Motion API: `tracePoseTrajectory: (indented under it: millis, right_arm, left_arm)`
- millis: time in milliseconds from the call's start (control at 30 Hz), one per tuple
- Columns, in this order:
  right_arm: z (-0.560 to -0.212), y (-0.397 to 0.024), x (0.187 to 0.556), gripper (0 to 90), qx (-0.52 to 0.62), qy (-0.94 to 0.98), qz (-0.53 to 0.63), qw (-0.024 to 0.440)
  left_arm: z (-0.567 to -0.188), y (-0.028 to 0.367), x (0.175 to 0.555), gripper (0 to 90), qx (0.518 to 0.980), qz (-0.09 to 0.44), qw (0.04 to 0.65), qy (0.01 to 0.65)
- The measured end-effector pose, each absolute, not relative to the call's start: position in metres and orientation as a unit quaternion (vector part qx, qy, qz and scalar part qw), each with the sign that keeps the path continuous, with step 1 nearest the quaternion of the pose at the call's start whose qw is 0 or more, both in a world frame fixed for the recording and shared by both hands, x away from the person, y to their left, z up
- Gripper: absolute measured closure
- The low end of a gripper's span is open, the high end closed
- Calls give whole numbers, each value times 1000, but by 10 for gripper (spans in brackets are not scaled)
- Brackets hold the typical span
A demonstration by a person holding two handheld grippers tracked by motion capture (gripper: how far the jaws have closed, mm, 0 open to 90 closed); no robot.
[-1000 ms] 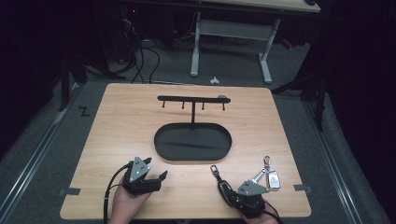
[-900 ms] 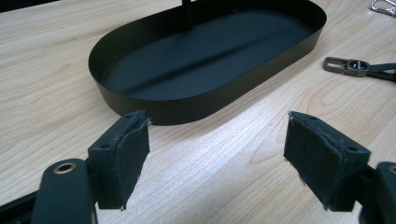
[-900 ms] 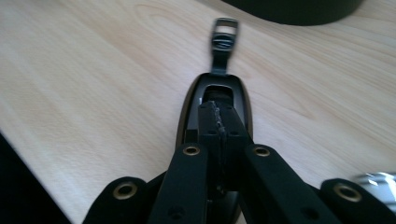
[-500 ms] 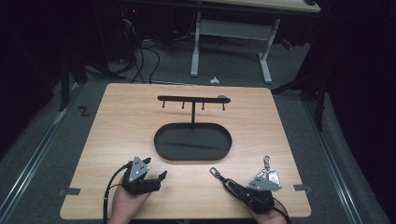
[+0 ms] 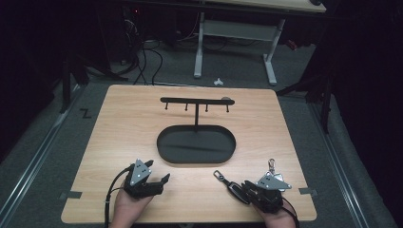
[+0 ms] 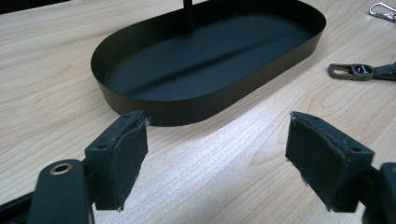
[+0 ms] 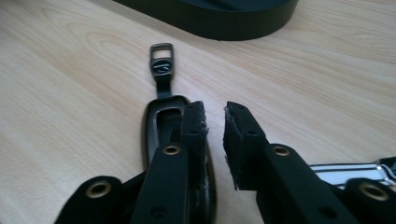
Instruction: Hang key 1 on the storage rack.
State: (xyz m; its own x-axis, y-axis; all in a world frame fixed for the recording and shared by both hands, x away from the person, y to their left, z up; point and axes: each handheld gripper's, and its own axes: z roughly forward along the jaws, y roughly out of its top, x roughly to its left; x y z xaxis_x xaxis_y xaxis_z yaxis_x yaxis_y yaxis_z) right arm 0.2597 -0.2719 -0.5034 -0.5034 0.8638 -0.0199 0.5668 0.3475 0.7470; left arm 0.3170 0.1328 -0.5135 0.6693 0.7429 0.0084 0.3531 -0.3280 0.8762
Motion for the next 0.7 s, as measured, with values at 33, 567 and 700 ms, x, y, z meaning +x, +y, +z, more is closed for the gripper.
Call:
tracePoseTrajectory:
  millis: [33, 567, 700]
  right_arm:
    - [-501, -273, 264, 796, 461, 787, 349, 214]
    - [-477, -263, 299, 744, 493, 809, 257, 192]
    - [-468, -258, 304, 706, 489, 820, 233, 188]
  left_arm:
    - [-513, 133, 317, 204, 787, 211, 464, 349]
    - [-513, 142, 322, 151, 789, 200, 457, 358]
    - [-503, 139, 317, 149, 787, 203, 468, 348]
